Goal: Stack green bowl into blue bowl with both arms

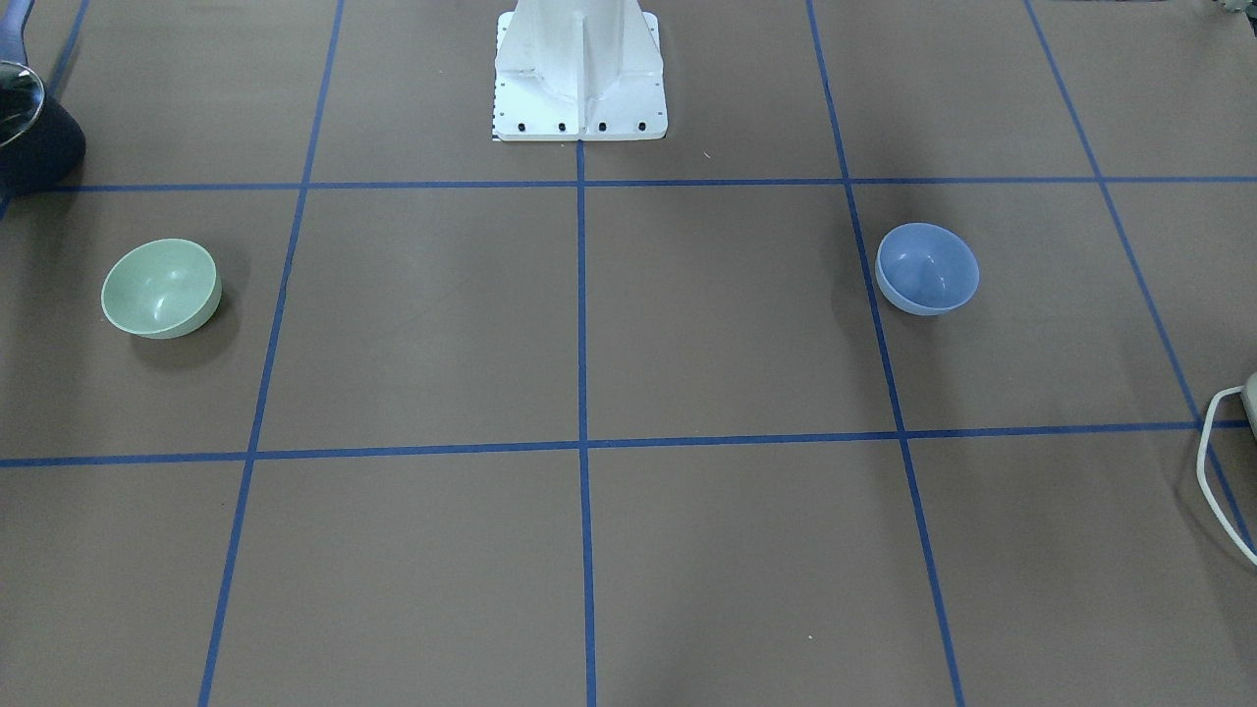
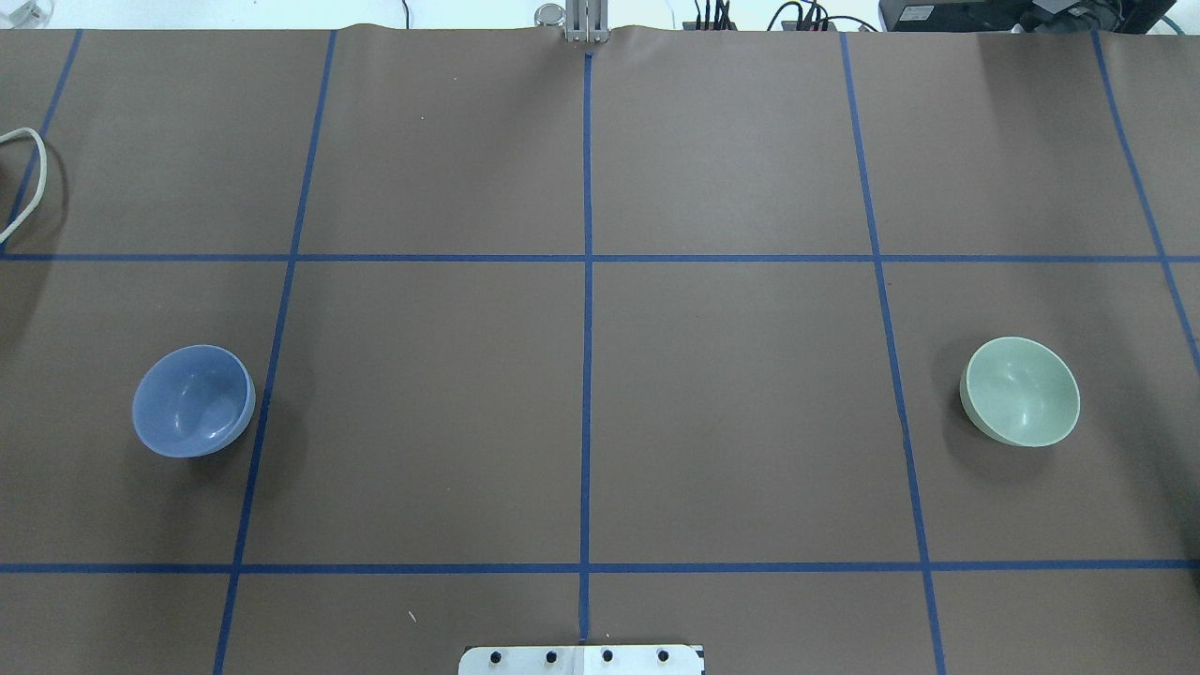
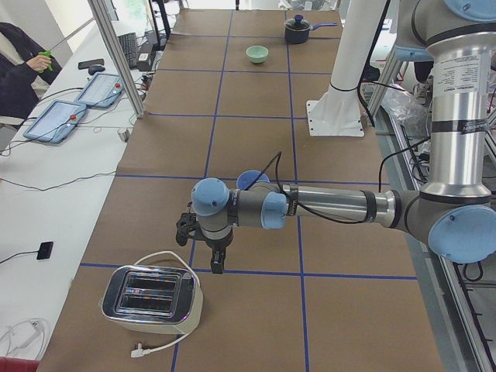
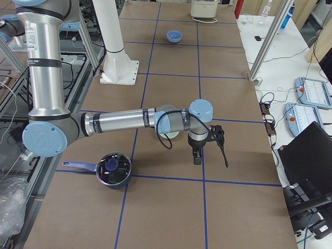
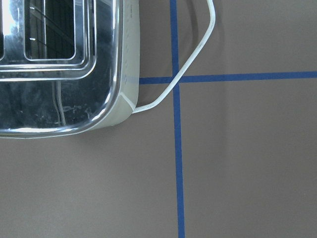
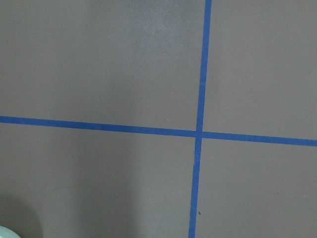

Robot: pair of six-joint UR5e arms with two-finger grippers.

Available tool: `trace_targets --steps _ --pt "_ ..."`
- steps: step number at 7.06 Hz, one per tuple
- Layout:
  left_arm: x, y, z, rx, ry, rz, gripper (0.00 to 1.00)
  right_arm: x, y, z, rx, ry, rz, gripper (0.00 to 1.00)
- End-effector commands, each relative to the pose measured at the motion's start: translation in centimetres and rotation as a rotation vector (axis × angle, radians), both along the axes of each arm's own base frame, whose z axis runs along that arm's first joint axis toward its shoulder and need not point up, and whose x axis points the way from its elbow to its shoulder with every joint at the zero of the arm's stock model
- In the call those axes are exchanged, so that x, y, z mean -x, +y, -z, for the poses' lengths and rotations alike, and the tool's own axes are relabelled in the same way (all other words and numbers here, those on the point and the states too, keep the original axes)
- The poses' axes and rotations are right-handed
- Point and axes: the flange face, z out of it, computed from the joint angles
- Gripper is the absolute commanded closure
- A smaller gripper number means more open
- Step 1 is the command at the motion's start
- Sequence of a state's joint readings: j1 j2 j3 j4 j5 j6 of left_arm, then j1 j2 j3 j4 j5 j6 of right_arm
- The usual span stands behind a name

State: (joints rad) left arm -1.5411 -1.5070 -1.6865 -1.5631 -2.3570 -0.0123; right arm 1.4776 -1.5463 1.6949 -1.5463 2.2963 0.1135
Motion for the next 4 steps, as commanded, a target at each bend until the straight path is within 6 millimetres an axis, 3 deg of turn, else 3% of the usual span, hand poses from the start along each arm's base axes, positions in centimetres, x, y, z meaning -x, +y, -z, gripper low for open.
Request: trace_targets --steps 1,4 --pt "0.1 -0.1 0.3 -0.008 -0.004 0.001 0.02 0.0 0.0 0.1 -0.002 0.0 0.0 0.0" --pt "0.0 -1.0 1.4 -0.031 -0.008 0.0 0.02 0.4 -0.1 0.3 -0.007 -0.001 0.009 0.0"
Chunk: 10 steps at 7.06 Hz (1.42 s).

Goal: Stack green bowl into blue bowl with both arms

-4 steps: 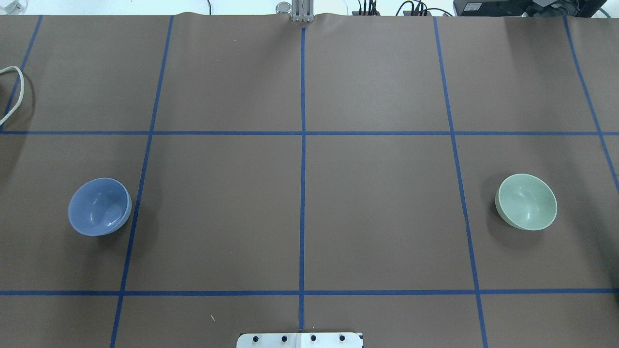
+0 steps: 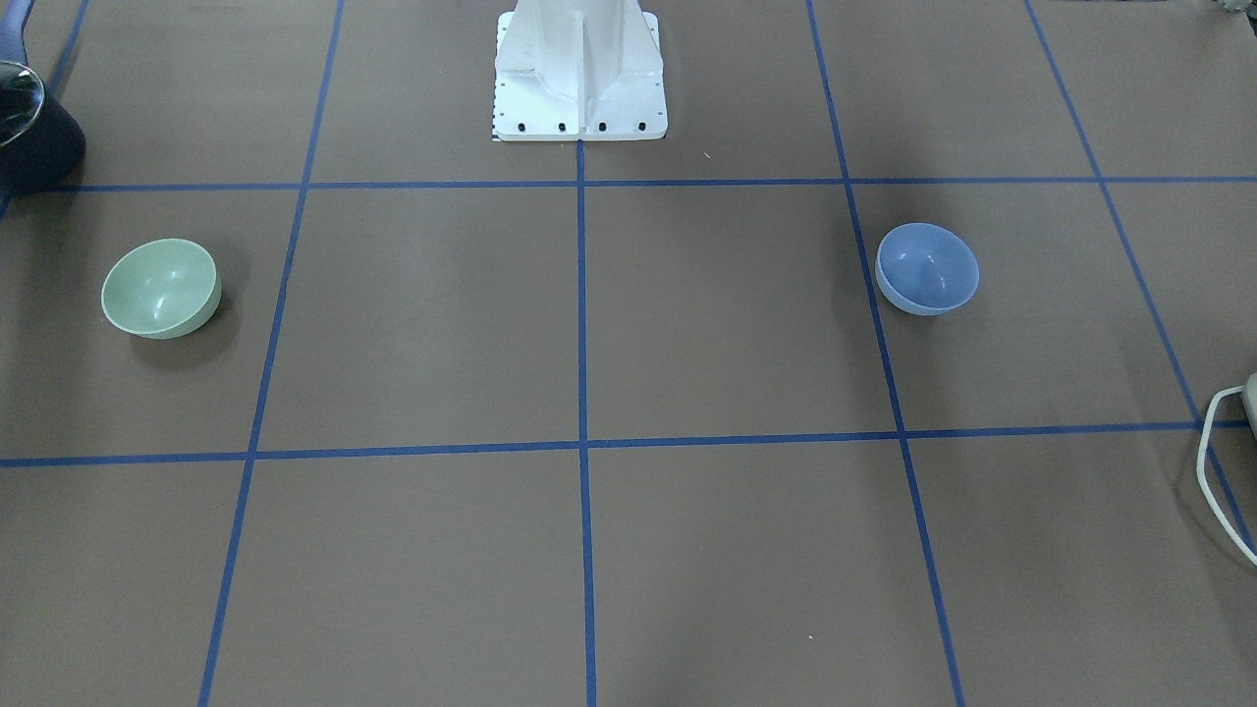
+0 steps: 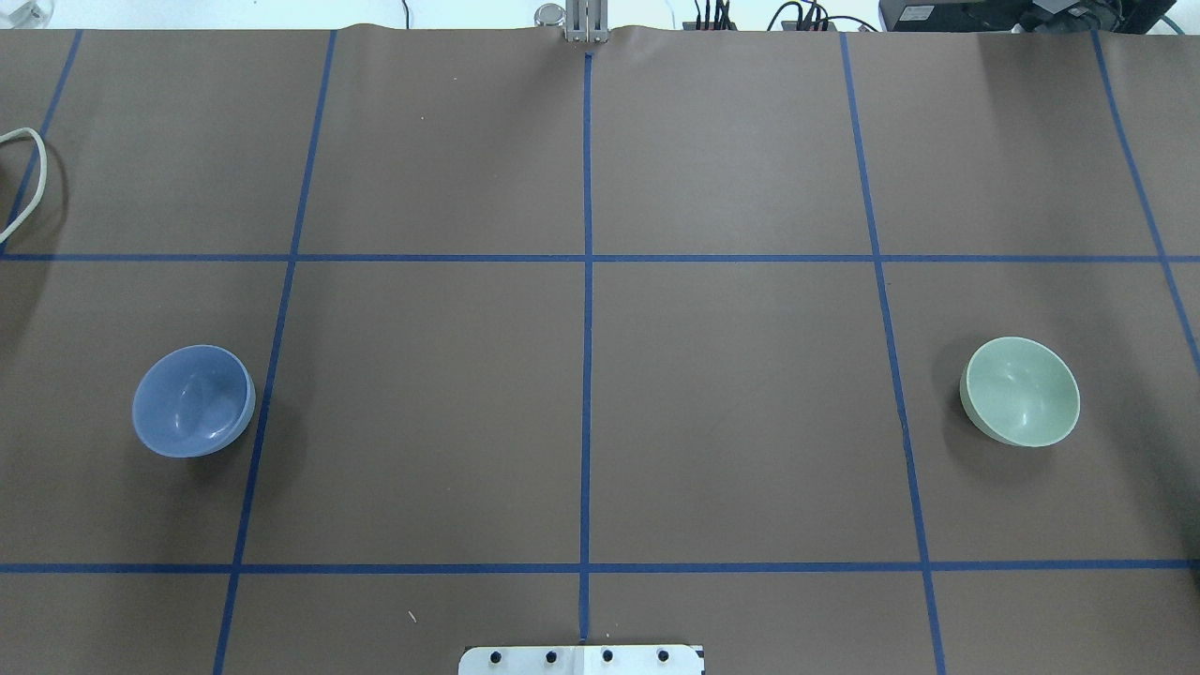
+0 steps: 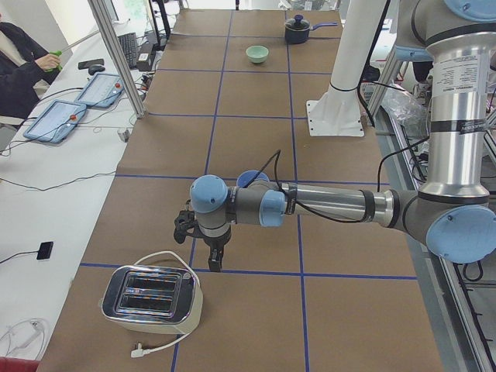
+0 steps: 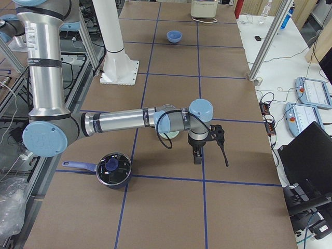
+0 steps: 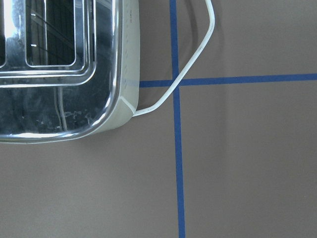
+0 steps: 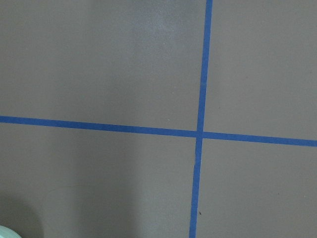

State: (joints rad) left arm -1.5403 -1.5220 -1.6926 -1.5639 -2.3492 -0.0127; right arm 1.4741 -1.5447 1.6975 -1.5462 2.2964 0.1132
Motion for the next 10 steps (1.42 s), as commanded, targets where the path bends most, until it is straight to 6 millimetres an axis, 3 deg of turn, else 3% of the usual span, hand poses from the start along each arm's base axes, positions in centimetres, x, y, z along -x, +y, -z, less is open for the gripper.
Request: trace_targets --steps 1,3,5,6,7,9,10 --pt "0.0 -0.4 0.8 -0.016 0.001 0.001 0.02 0.6 -0.2 0.5 -0.024 -0.002 0.013 0.0" --pt "-0.1 -1.1 2.8 -0.057 0.011 0.005 0.02 0.8 -0.6 1.2 -0.095 -0.016 0.014 0.0" --pt "-0.4 -3.6 5.5 -0.153 0.018 0.001 0.02 1.5 -1.0 2.9 -0.214 -0.047 0.03 0.0" --pt "-0.4 -3.5 5.7 -0.16 0.019 -0.001 0.02 3.9 -2.1 4.2 -0.268 -0.048 0.073 0.0" --pt "-0.4 -3.4 5.3 -0.177 0.019 -0.005 0.02 4.9 -2.5 4.6 -0.277 -0.044 0.089 0.0" --pt "-0.7 -3.8 6.5 -0.278 0.022 -0.004 0.02 5.2 -2.6 4.9 -0.275 -0.047 0.091 0.0" --pt "-3.3 -4.3 6.9 -0.284 0.029 -0.051 0.02 5.4 -2.8 5.1 -0.272 -0.047 0.089 0.0"
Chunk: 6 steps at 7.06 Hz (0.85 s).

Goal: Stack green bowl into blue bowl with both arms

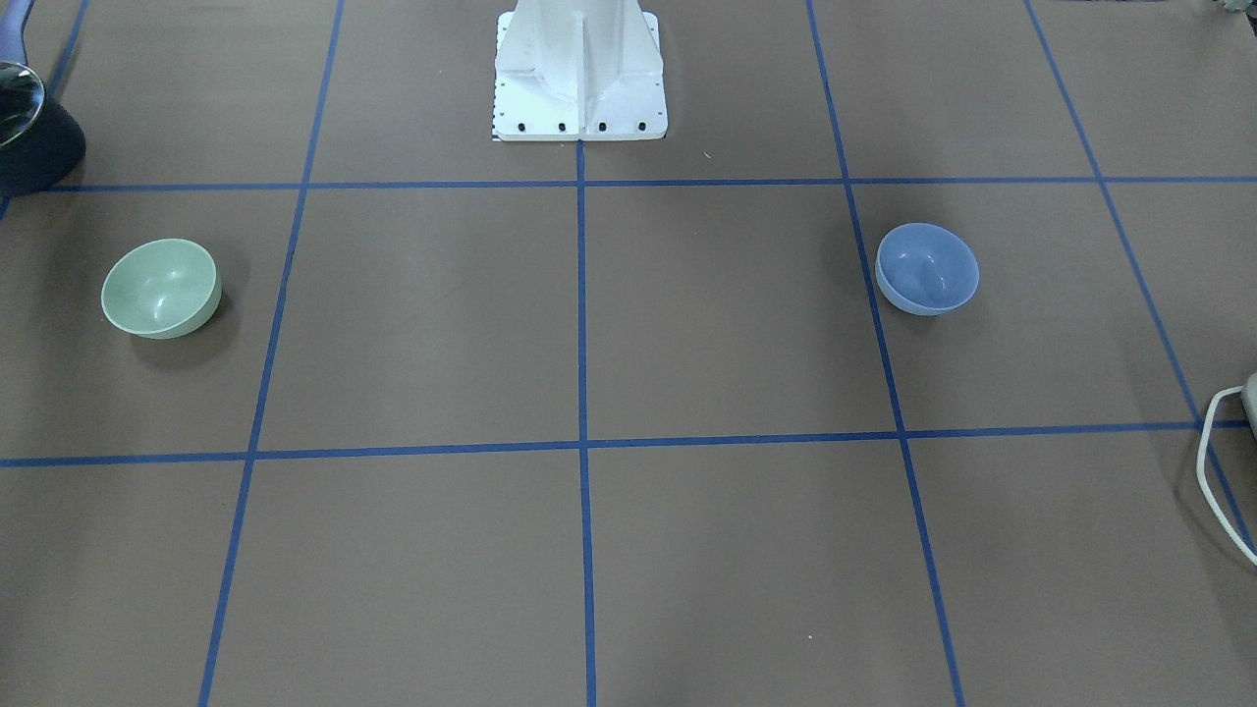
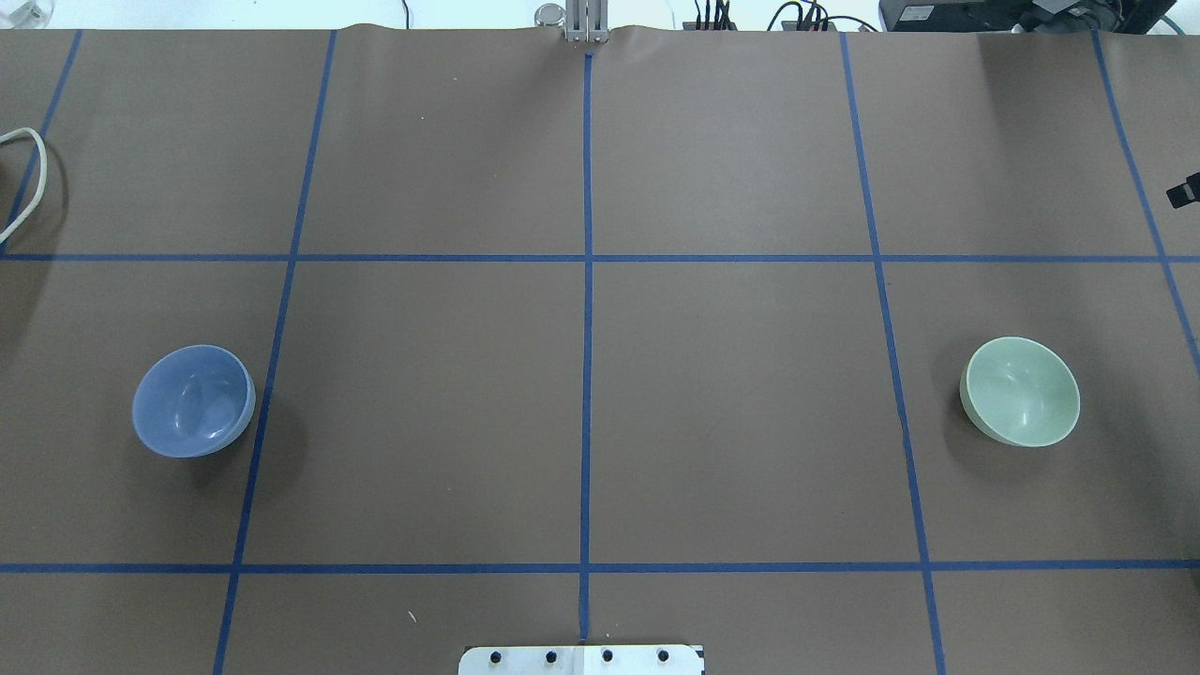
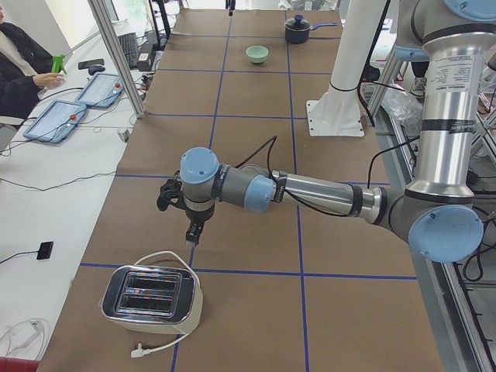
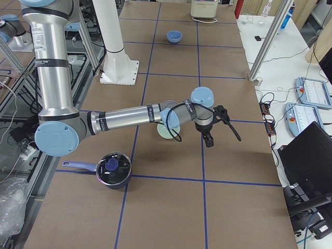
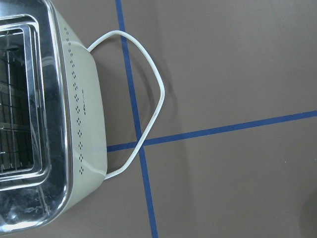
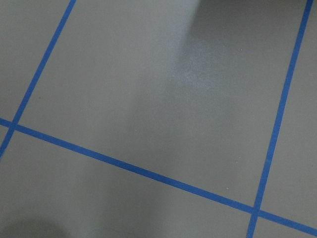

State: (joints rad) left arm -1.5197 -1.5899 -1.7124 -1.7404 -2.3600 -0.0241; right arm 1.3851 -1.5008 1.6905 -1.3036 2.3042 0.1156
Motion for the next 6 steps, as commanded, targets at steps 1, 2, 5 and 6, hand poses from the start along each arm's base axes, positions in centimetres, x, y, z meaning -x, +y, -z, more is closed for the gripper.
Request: trace_targets --steps 1,2,5,6 --pt "-5.1 -0.4 0.9 0.018 0.018 -0.043 0.02 0.8 -0.9 1.4 0.024 -0.017 -0.029 0.0" --pt "-8.7 -0.2 1.9 0.071 0.043 -0.014 0.02 2.1 -1.0 1.9 0.049 -0.027 -0.038 0.0" --pt "-17.1 1.4 2.9 0.198 0.104 0.019 0.02 4.8 -1.7 3.4 0.169 0.03 -0.04 0.0" --pt "-20.9 2.2 3.3 0.218 0.09 0.053 0.02 6.2 -1.3 4.1 0.209 0.08 -0.025 0.0"
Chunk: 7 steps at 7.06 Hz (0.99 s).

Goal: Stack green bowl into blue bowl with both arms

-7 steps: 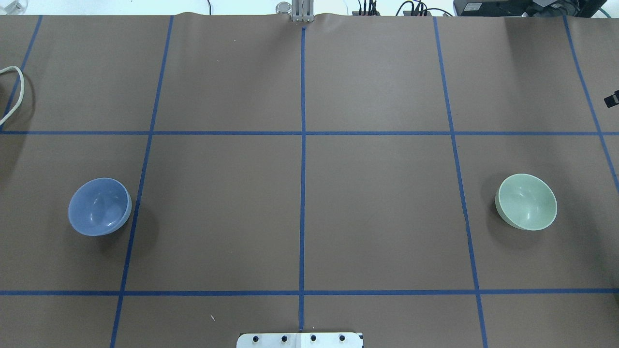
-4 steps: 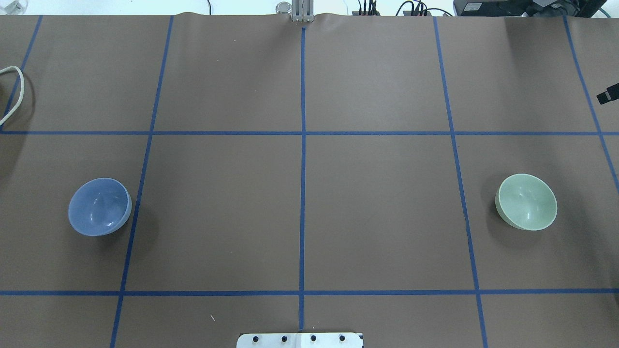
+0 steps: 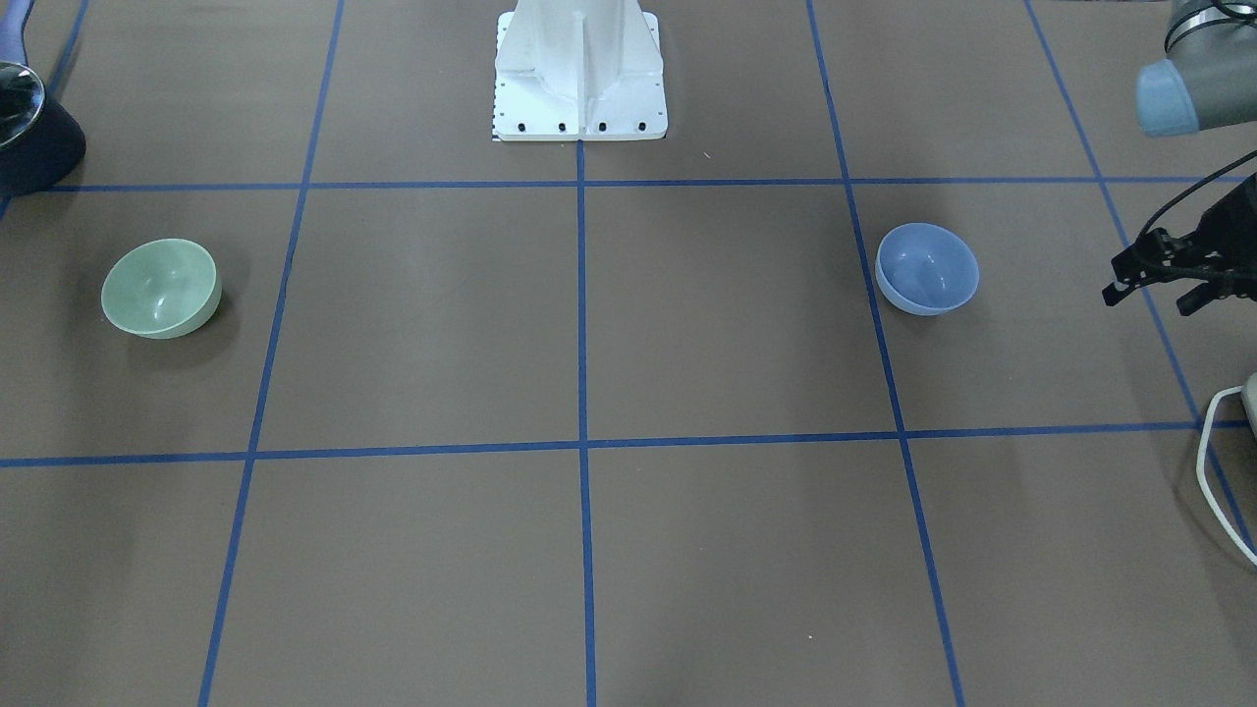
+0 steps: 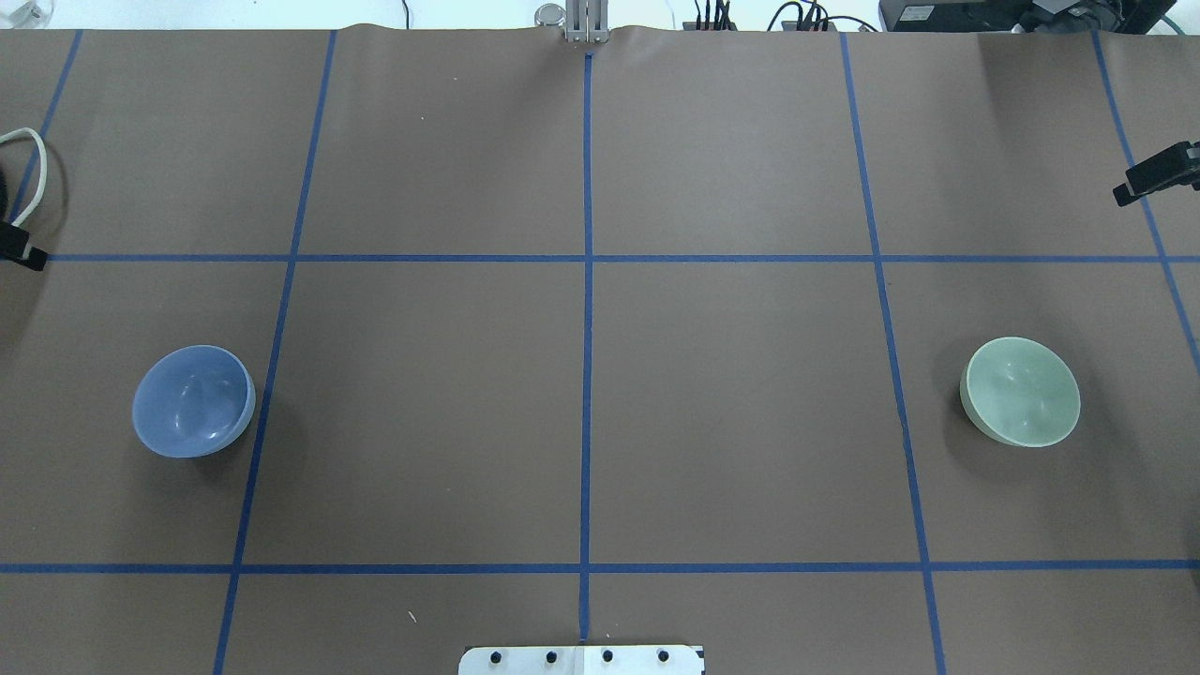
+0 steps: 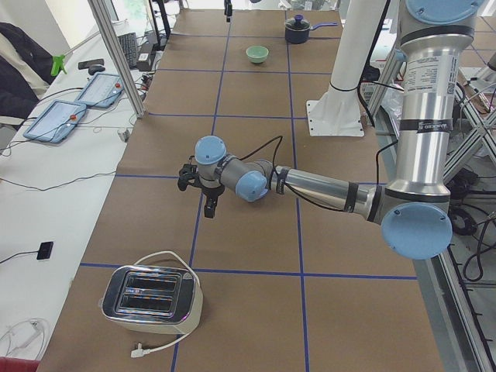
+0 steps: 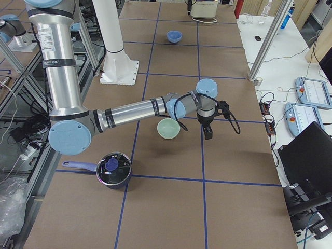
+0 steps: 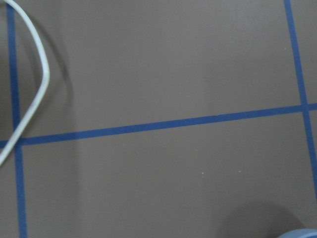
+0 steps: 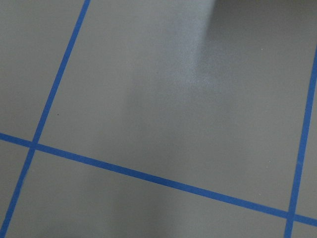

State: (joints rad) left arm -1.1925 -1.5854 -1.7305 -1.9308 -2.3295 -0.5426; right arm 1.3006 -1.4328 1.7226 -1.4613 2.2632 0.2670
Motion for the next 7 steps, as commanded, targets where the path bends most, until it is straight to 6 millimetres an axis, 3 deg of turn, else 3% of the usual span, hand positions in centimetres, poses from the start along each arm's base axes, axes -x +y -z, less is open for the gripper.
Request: trace_targets --steps 1,3,4,5,6,7 --pt "-8.4 2.3 0.6 0.053 -0.019 0.054 0.02 1.5 0.3 0.7 0.055 0.065 0.015 0.0" --pt "-13.5 4.7 0.8 0.038 -0.026 -0.028 0.02 1.6 0.3 0.6 0.054 0.065 0.017 0.0" --pt "-14.9 5.5 1.0 0.005 -0.022 -0.056 0.12 1.7 0.3 0.7 0.053 0.062 0.02 0.0" --pt "-15.7 6.4 0.7 0.002 -0.023 -0.077 0.43 1.8 0.3 0.7 0.055 0.061 0.022 0.0" --pt "-15.9 6.5 0.9 -0.008 -0.014 -0.082 0.89 1.9 0.3 0.7 0.054 0.062 0.022 0.0" --pt "-15.9 6.6 1.1 -0.027 0.001 -0.083 1.0 2.0 0.3 0.7 0.055 0.061 0.024 0.0"
